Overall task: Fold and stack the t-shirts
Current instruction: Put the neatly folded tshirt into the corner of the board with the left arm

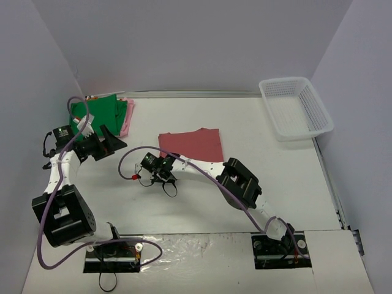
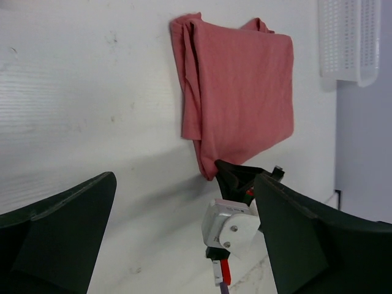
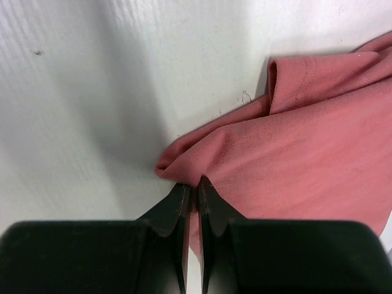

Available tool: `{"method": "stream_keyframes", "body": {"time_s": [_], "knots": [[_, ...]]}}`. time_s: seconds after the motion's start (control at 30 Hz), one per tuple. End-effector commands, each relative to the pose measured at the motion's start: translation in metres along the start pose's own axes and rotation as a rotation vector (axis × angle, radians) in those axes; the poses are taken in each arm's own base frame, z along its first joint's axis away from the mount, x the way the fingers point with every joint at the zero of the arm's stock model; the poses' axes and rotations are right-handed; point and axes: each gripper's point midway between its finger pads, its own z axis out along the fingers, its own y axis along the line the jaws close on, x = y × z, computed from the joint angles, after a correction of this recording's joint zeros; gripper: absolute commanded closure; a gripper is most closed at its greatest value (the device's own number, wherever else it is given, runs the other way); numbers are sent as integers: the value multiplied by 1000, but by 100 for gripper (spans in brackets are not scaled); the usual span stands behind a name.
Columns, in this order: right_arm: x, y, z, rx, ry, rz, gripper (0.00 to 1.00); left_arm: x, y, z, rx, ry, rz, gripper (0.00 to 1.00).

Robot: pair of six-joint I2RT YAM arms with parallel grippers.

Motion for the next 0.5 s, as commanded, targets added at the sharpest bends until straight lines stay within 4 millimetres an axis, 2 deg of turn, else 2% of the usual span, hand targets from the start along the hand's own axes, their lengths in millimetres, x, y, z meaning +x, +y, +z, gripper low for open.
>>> {"method": "stream_keyframes", "body": {"time_s": [0.0,0.03,0.17,0.27,0.47], "knots": [[6,-33,-36,53,11,29,100,-2,-15,7,127,0,-130,6],[5,-40,-44,69,0,37,100,-5,-17,10,155,-6,-174,6],[6,-60,-59,109,-14,63,100,10,-8,30,170,62,-285,6],[6,-65,-64,116,-15,70,100,20,4,45,122,91,-331,6],[2,-68,-66,107,-14,76,100,33,-5,81,176,126,-413,6]]}}
